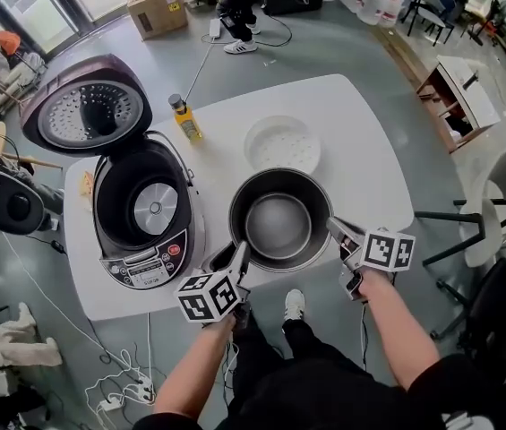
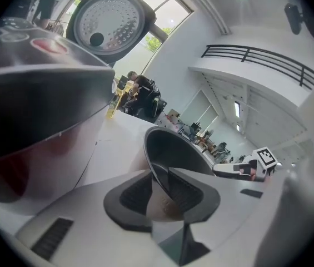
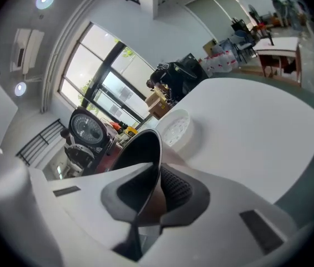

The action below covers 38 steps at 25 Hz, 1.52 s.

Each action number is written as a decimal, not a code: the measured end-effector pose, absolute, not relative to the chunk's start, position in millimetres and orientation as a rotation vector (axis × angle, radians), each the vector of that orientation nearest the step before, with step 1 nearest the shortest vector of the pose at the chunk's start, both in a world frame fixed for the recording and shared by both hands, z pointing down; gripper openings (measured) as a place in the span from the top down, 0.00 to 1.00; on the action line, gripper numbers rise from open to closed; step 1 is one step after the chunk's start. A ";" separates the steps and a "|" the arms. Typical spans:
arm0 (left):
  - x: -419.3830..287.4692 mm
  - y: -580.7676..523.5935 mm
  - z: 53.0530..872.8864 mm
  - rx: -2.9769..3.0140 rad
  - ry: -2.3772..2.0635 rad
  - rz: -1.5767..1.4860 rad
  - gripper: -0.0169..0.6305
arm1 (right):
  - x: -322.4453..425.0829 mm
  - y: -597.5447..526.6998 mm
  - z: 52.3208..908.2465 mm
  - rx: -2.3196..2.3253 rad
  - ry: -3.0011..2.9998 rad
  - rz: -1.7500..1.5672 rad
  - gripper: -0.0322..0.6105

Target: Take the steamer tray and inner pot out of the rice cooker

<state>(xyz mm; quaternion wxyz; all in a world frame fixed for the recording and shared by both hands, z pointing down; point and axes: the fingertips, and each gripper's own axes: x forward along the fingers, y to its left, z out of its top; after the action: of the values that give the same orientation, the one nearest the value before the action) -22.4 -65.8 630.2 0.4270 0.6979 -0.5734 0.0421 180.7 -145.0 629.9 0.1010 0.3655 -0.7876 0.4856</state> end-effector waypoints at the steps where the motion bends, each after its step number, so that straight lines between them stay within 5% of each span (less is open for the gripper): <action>1: -22.1 -64.1 629.6 1.751 -1.447 0.125 0.82 | 181.9 -145.2 628.3 1.088 -2.335 1.342 0.91; 8: -25.2 -44.4 594.9 1.851 -1.587 0.252 0.75 | 177.9 -142.0 563.9 1.131 -2.476 0.764 0.91; 19: -68.6 -39.7 453.9 2.056 -2.051 0.349 0.98 | 89.8 -106.5 416.5 0.983 -2.775 0.077 0.93; 38: -188.7 -25.1 333.4 2.095 -2.389 0.203 0.98 | -50.4 -96.4 315.0 0.853 -2.986 -0.206 0.95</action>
<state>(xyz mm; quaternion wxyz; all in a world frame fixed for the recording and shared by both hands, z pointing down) -188.7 -25.1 333.4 -0.0211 0.6579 -0.7501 0.0639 -50.4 -96.4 315.0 0.0146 0.2740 -0.9593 -0.0661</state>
